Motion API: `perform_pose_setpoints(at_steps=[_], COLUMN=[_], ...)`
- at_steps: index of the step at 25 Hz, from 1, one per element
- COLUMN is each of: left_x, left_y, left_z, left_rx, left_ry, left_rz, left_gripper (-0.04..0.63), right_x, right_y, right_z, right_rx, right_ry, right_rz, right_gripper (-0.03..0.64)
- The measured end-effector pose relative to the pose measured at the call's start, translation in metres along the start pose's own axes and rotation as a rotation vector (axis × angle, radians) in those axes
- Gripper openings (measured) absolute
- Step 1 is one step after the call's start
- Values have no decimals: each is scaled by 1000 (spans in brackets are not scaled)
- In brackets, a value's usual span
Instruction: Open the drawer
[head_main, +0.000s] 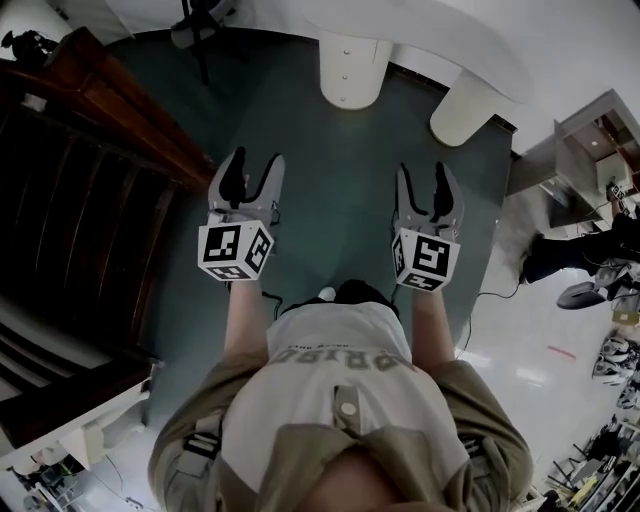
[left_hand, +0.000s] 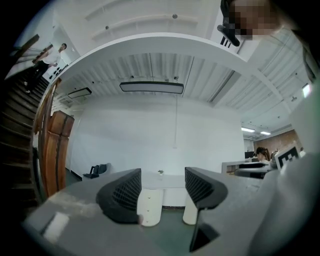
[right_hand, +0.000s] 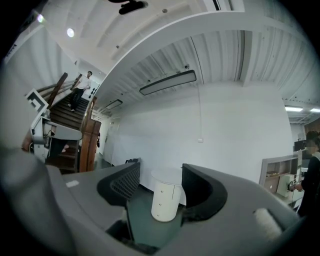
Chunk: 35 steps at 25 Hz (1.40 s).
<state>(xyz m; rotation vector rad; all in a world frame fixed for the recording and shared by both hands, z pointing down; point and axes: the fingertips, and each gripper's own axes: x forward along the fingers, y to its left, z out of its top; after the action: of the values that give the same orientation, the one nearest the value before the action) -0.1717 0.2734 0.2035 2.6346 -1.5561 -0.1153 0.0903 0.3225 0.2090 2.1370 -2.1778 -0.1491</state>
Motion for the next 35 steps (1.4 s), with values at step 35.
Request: perform_pose_setpoints(at_steps=[35], left_x=[301], left_y=[72], left_z=[-3], left_rx=[15], left_ry=[30], left_rz=[43], left_gripper=[276], right_x=[308], right_y=[-95], right_z=[-19], right_rx=[16], right_ry=[-6], right_rz=[38], right_gripper=[267])
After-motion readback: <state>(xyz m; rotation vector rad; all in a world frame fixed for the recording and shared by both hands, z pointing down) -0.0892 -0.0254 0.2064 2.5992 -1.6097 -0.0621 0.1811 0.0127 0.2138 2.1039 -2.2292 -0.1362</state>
